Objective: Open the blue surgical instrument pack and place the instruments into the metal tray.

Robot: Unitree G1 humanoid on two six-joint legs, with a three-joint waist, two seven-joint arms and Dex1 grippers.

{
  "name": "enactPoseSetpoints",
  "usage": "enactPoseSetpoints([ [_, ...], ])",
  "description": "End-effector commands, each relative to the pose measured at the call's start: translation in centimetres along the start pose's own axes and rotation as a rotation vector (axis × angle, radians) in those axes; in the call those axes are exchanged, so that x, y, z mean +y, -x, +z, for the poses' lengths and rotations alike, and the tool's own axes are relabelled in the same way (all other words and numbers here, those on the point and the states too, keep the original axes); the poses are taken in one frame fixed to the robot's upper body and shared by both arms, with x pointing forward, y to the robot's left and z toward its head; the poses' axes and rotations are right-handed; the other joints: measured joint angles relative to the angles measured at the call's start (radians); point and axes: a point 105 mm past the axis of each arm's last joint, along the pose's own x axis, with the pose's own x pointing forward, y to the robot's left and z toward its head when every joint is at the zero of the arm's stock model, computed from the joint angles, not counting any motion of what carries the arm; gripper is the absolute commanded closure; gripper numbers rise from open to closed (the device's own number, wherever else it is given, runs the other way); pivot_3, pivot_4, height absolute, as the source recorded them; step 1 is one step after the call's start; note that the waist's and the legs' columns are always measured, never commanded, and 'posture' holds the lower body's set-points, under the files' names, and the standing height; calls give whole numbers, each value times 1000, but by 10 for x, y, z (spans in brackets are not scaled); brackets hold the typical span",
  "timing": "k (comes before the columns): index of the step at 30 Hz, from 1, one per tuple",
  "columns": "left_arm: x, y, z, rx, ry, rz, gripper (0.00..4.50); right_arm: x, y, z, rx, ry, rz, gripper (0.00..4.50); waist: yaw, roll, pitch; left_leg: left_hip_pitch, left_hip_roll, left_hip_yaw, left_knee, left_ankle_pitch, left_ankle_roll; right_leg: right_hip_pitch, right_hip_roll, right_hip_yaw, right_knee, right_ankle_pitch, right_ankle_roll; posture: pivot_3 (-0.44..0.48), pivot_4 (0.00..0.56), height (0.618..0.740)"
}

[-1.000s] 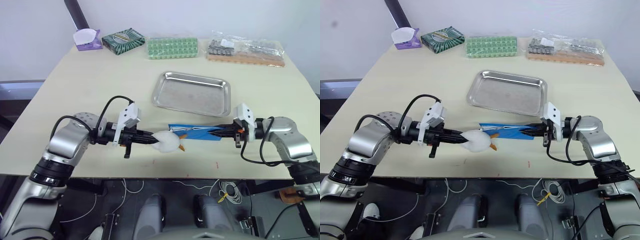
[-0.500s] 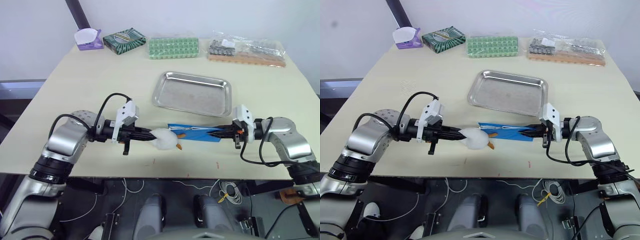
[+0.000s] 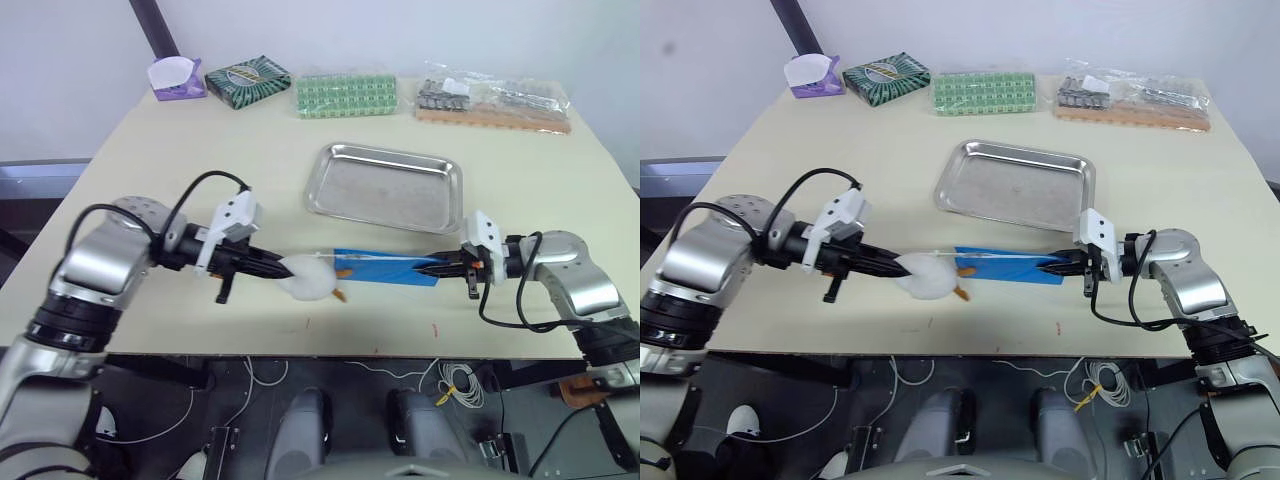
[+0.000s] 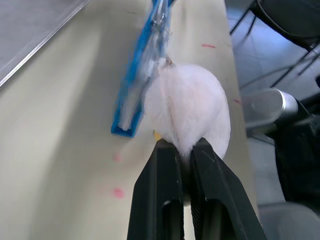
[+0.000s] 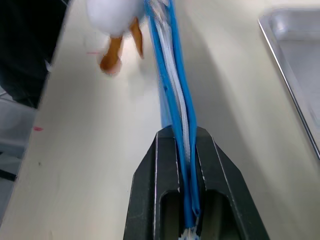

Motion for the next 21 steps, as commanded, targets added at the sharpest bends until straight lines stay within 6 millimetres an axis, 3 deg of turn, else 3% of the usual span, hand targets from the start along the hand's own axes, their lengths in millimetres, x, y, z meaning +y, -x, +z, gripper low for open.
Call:
enactPoseSetpoints([
  [1, 2, 9, 7, 12, -41, 0, 4452, -6, 9, -3, 37, 6, -38, 4500, 6, 0, 0, 0, 0, 0, 0, 0, 0, 0, 0, 0, 0, 0, 0, 0, 150, 740],
  [6, 7, 16, 5, 35, -45, 7, 4452, -4, 8, -3, 34, 9, -32, 4500, 6, 0, 0, 0, 0, 0, 1, 0, 0, 0, 0, 0, 0, 0, 0, 0, 150, 740],
  [14, 16, 20, -36, 118, 20, 70, 4452, -7, 14, -4, 13, -19, -60, 4500, 4, 0, 0, 0, 0, 0, 1, 0, 0, 0, 0, 0, 0, 0, 0, 0, 150, 740],
  [21, 20, 10, -54, 135, 29, 89, 4452, -8, 15, 9, -77, -65, -60, 4500, 3, 0, 0, 0, 0, 0, 1, 0, 0, 0, 0, 0, 0, 0, 0, 0, 150, 740],
])
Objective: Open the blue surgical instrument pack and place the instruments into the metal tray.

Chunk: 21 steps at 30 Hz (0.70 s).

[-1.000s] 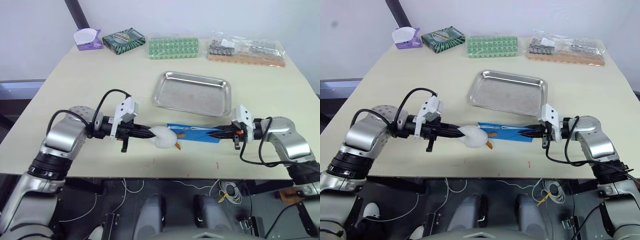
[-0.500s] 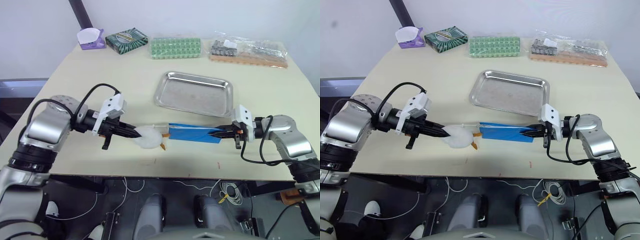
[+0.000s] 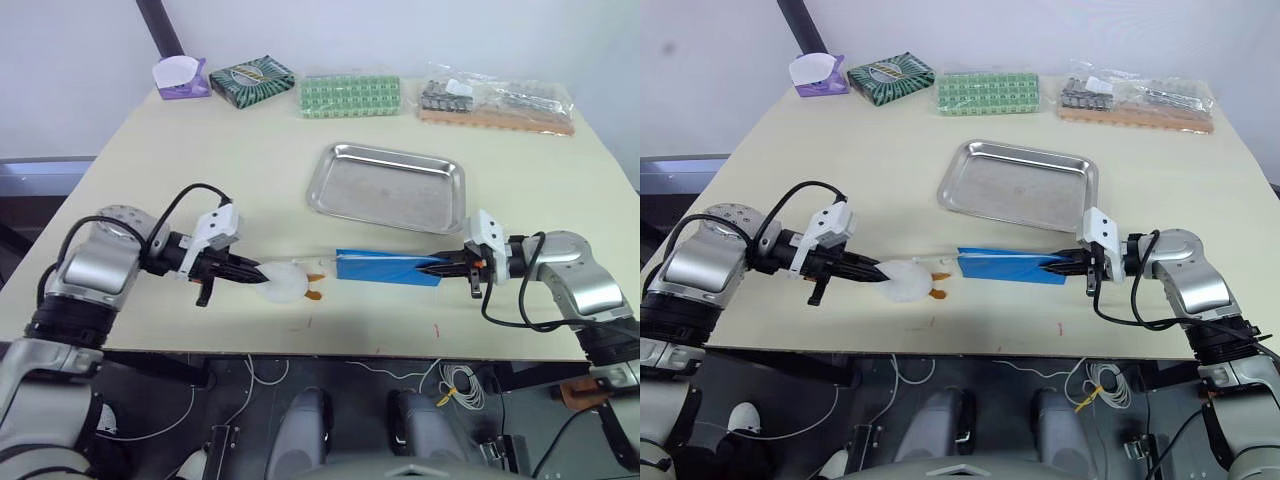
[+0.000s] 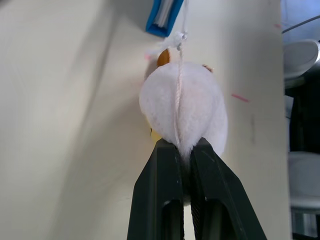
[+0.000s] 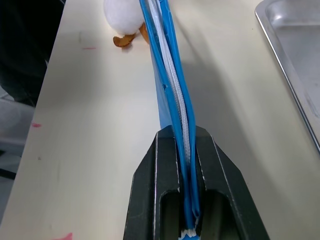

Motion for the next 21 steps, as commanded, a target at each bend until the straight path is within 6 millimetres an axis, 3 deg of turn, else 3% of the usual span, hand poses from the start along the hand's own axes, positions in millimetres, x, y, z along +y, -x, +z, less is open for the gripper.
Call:
enactPoseSetpoints([
  [1, 2, -4, -11, 26, 13, 28, 4452, -6, 14, 14, -89, -41, -48, 4500, 0, 0, 0, 0, 0, 0, 0, 0, 0, 0, 0, 0, 0, 0, 0, 0, 150, 740],
  [8, 1, -19, -13, 4, 1, 24, 4452, 4, 15, 46, -266, -127, 8, 4500, 8, 0, 0, 0, 0, 0, 0, 0, 0, 0, 0, 0, 0, 0, 0, 0, 150, 740],
  [21, 0, -23, -10, -16, -2, 22, 4452, 4, 22, 90, -505, -201, 21, 4500, 20, 0, 0, 0, 0, 0, 0, 0, 0, 0, -1, 0, 0, 0, 0, 0, 150, 740],
])
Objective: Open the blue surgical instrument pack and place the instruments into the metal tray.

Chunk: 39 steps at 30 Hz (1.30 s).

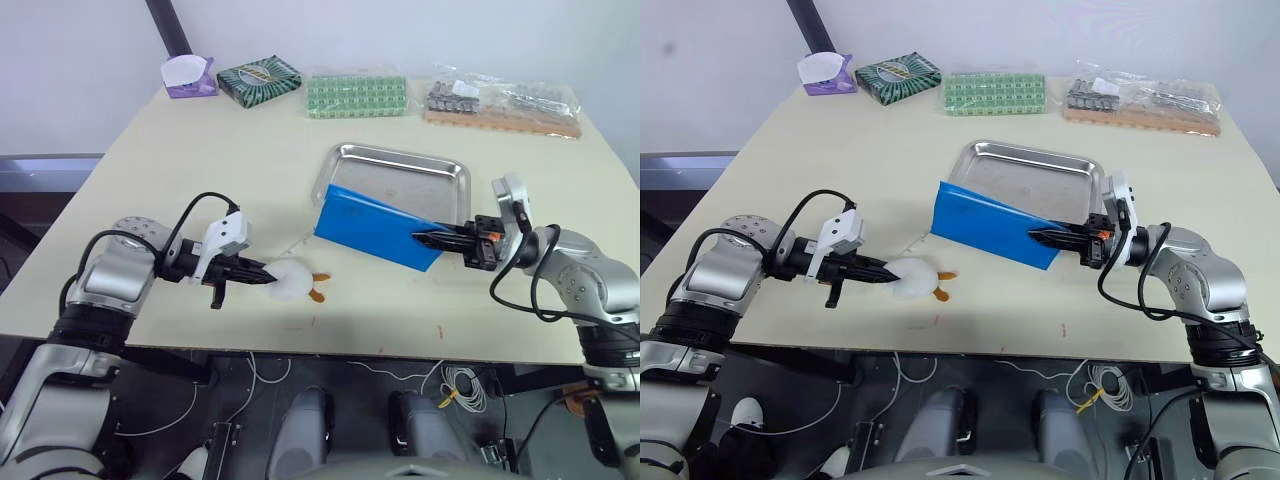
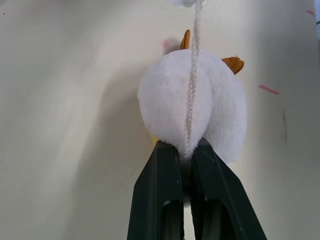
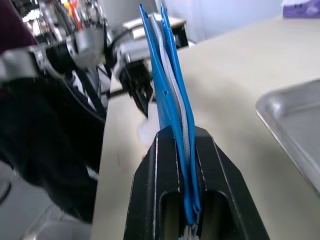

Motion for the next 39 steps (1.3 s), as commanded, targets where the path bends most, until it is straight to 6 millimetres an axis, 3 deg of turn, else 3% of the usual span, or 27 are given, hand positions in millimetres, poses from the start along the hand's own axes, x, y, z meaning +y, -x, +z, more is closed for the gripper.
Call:
enactPoseSetpoints([
  [1, -4, -6, -4, 7, 4, -11, 4452, 7, 2, 33, -102, 68, 21, 4500, 0, 0, 0, 0, 0, 0, 0, 0, 0, 0, 0, 0, 0, 0, 0, 0, 150, 740],
  [6, 0, -9, 3, -66, 5, 26, 4452, 3, 2, 28, -26, 121, -5, 4500, 1, 0, 0, 0, 0, 0, 0, 0, 0, 0, 0, 0, 0, 0, 0, 0, 150, 740],
  [9, 3, -11, 7, -123, 15, 63, 4452, -6, 5, 2, 159, 212, -43, 4500, 2, 0, 0, 0, -1, 0, 0, 0, 0, 0, -1, 0, 0, 0, 0, 0, 150, 740],
  [17, 3, -17, 15, -291, -10, 121, 4452, -16, 6, -27, 324, 288, -42, 4500, 1, 0, 0, 0, -1, 0, 0, 0, 0, 0, -1, 0, 0, 0, 0, 0, 150, 740],
  [23, -5, -24, 1, -348, 33, 93, 4452, -23, 7, -45, 403, 310, -47, 4500, 0, 0, 0, 0, 0, 0, 0, 0, 0, 0, -1, 0, 0, 0, 0, 0, 150, 740],
  [28, -8, -12, -2, -379, 54, 99, 3469, -24, 10, -50, 412, 309, -48, 4500, -4, 0, 0, 0, 0, 0, 0, 0, 0, 0, -1, 0, 0, 0, 0, 0, 150, 740],
  [34, -12, 21, 8, -458, 79, 128, 381, -27, 13, -52, 409, 301, -55, 4500, -8, 0, 0, 0, 0, 0, 0, 0, 0, 0, -1, -1, 0, 0, 0, 0, 150, 740],
  [35, -13, 27, 11, -470, 84, 133, 32, -27, 14, -52, 409, 301, -57, 4500, -8, 0, 0, 0, 0, 0, 0, 0, 0, 0, -1, -1, 0, 0, 0, 0, 150, 740],
  [39, -16, 48, 29, -520, 98, 150, 32, -29, 18, -51, 408, 300, -58, 4500, -7, 0, 0, 0, 1, 0, 0, 0, 0, 0, -1, -1, 0, 0, 0, 0, 150, 740],
])
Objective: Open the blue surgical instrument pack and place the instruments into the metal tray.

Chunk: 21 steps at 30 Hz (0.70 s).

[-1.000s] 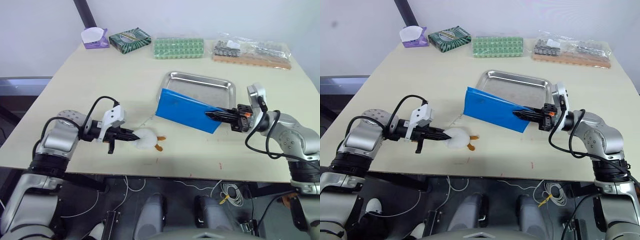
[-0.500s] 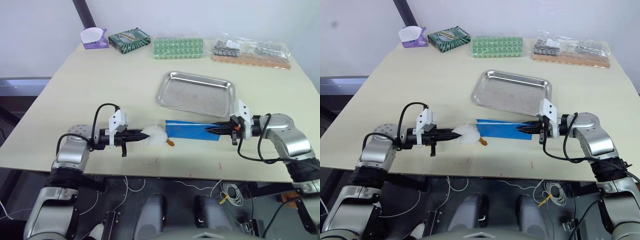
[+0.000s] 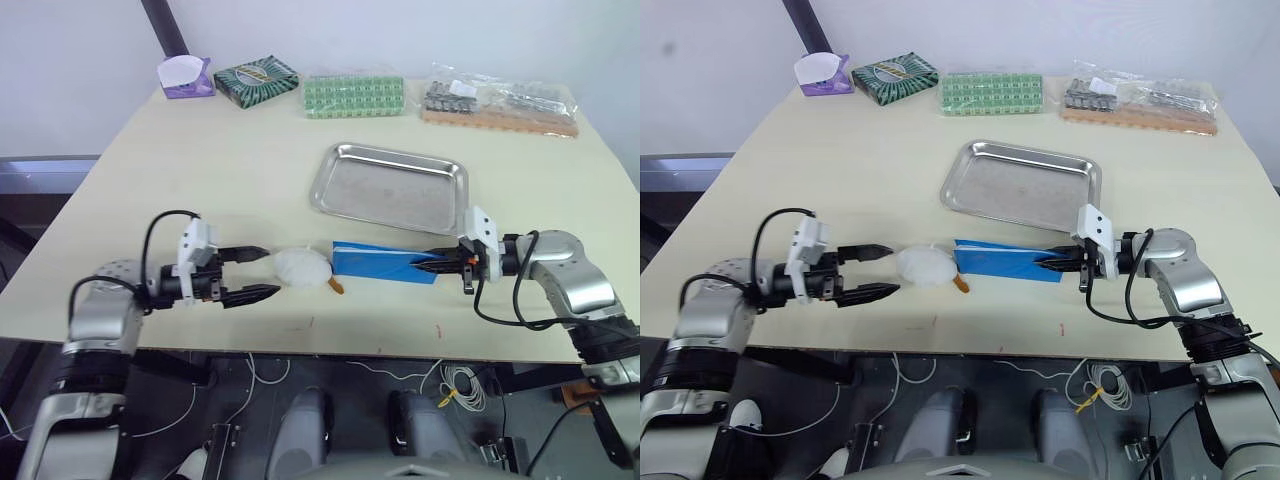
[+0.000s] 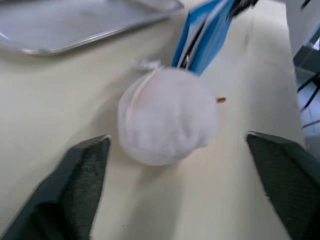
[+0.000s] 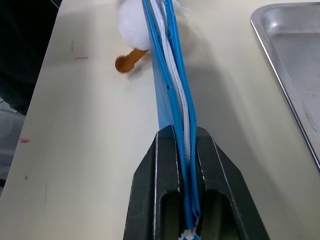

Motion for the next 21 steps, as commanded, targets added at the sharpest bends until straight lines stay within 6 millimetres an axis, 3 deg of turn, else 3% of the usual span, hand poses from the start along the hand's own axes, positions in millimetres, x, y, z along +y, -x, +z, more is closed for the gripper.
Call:
enactPoseSetpoints([
  [1, -6, 10, 33, -61, -31, 6, 32, -5, 8, 1, 9, 12, -19, 4500, 0, 0, 0, 0, 0, 0, 0, 0, 0, 0, 0, 0, 0, 0, 0, 0, 150, 740],
  [10, -7, -9, 44, -38, -79, -21, 32, -4, 9, 1, -2, 13, -1, 4500, 6, 0, 0, 0, -1, 0, 0, 0, 0, 0, 0, 0, 0, 0, 0, 0, 150, 740],
  [15, -1, -49, 42, -7, -147, -133, 1605, -3, 8, 4, -6, 15, 8, 4500, 9, 0, 0, 0, -2, 0, 0, 0, 0, 1, 0, 0, 0, 0, 0, 0, 150, 740],
  [21, 8, -70, 38, 25, -200, -194, 1605, -1, 7, 5, -6, 15, 10, 4500, -2, 0, 0, 0, -1, 0, 0, 0, 0, 0, 1, 1, 0, 0, 0, 0, 150, 740],
])
